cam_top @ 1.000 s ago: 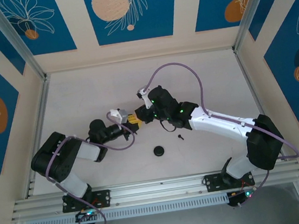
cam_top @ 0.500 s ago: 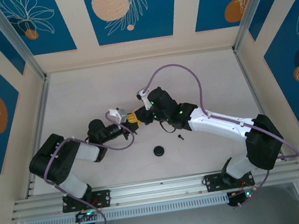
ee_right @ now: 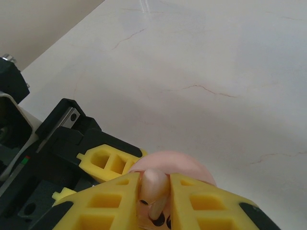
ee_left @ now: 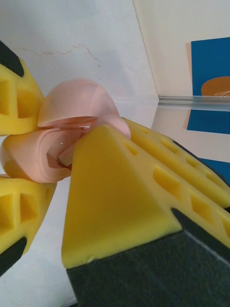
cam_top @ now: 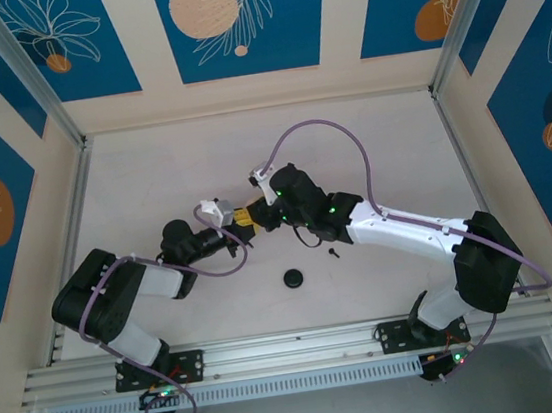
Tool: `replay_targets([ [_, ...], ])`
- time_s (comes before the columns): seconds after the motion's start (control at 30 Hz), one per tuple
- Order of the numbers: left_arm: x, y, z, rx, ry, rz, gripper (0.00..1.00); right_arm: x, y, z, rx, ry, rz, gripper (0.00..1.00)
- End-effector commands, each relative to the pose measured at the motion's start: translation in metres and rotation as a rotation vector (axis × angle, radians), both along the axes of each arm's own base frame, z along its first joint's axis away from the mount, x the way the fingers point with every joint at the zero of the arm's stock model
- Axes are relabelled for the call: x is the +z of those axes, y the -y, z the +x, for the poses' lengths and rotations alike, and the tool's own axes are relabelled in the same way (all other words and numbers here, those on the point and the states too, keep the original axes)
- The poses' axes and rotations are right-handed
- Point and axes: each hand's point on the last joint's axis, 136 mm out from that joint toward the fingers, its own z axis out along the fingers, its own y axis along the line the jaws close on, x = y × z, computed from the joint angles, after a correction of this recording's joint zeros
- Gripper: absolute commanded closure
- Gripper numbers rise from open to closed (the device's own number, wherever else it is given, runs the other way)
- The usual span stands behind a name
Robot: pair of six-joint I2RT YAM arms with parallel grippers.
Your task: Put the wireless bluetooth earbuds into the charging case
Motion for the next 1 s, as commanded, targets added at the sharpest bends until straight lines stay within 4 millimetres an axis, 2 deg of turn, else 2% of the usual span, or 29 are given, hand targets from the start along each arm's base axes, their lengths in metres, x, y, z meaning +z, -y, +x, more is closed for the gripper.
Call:
replay_targets([
  [0.0,0.039,0.005,-0.003,-0.019,0.119,-0.062,0.93,-0.024,0.001,-0.009,0.027,-0.021,-0.087,0.79],
  [0.57,0.036,0.005,-0.002,-0.019,0.106,-0.042,0.93,-0.028,0.003,-0.017,0.048,-0.015,-0.141,0.79],
  [0.97,0.041,0.006,-0.004,-0.027,0.111,-0.045,0.93,-0.031,0.002,-0.021,0.058,-0.034,-0.124,0.78],
])
